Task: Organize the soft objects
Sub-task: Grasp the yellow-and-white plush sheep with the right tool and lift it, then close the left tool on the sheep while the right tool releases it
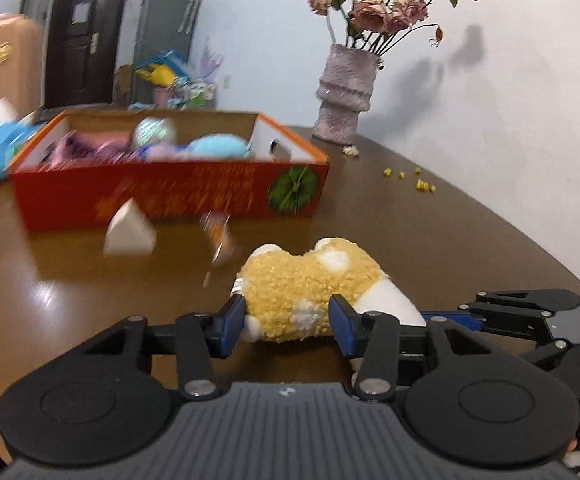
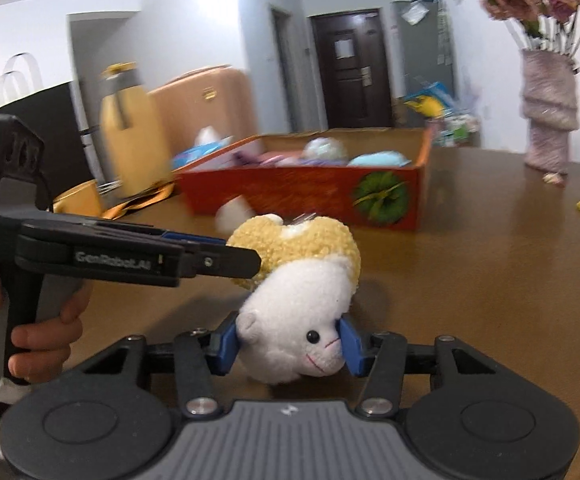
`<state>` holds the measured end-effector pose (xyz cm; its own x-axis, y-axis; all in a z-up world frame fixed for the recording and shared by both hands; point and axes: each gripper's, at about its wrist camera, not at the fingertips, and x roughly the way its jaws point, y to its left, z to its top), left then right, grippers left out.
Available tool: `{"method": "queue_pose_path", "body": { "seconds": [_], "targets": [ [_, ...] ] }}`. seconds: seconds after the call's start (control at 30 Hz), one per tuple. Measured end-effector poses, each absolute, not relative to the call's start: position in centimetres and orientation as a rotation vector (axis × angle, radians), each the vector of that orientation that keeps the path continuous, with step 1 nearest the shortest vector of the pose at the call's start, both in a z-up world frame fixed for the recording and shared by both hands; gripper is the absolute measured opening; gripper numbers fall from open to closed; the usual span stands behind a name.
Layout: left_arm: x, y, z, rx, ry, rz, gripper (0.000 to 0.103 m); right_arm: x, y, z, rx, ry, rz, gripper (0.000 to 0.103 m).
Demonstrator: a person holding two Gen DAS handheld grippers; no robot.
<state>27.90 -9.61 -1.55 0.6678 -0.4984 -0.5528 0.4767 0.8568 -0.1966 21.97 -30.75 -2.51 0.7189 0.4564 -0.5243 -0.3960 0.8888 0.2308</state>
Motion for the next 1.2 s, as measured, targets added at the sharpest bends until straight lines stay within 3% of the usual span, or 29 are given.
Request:
{"method": "queue_pose_path", "body": {
  "seconds": [0.27,0.43,0.53,0.67,0.8,1.2],
  "targets": [
    [21.0,-5.7,-1.5,-0.053,0.666,-0.451,0.048,17.6,-27.2,-2.1,-0.055,0.568,0.497,0.057],
    [20.0,-5.3,-0.8,-0.056,0.599,-0.439,0.063,17.3,-28.3,-1.9,0.026,0.567,0.439,0.06],
    [20.5,-6.2,-0.9,-0.018,0.562,-0.466,0.066,17.3,-28.5,-2.2,0.038,0.573,0.42,0.061],
    [22.3,-6.7,-2.0,-0.018,0.584,-0.48,0.066,17.6,-28.2,-3.0,0.05,0.595,0.439,0.061],
    [23.2,-6.4,-3.0,-0.047,0.598,-0.499,0.049,17.7,-28.0,-3.1,0.069,0.588,0.443,0.057],
    [24.6,-5.0,-1.1,-0.178,0.576,-0.534,0.049,18.4,-28.8,2.8,0.219,0.372,0.478,0.05]
  ]
}}
